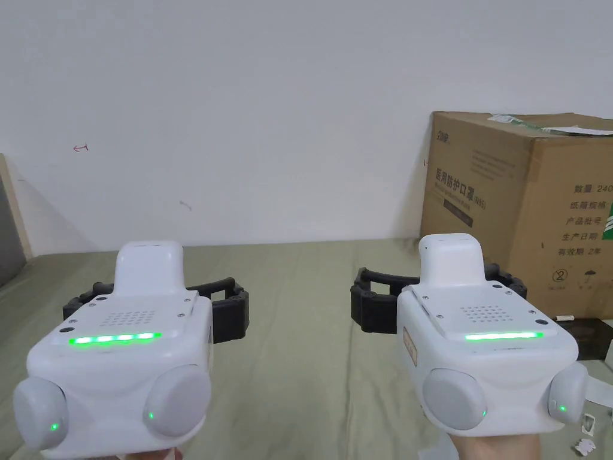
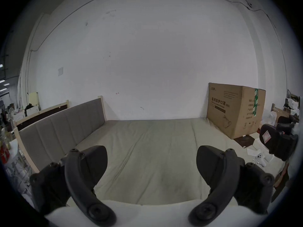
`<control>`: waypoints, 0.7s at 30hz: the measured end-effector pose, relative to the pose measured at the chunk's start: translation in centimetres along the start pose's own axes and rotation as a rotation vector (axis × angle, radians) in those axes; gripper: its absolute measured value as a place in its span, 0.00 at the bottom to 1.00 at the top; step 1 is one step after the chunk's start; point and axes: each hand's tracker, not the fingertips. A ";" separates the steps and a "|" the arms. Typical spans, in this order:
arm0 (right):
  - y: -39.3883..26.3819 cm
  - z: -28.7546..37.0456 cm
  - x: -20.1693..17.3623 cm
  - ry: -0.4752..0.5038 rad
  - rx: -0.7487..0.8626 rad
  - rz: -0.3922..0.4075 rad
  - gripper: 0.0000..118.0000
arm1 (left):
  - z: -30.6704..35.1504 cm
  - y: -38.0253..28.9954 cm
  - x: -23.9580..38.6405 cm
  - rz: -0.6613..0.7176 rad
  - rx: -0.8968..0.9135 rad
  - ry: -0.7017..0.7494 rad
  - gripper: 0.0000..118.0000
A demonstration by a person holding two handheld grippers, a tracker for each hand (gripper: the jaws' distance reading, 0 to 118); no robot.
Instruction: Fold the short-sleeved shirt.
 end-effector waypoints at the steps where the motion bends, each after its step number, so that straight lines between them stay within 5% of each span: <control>1: 0.0 -0.1 0.0 -0.002 0.000 -0.001 1.00 | 0.0 -0.1 -0.2 0.000 0.007 -0.004 0.94; 21: -0.3 -0.3 -0.1 0.017 -0.039 0.003 1.00 | 0.6 -0.4 0.2 -0.067 0.024 0.013 0.94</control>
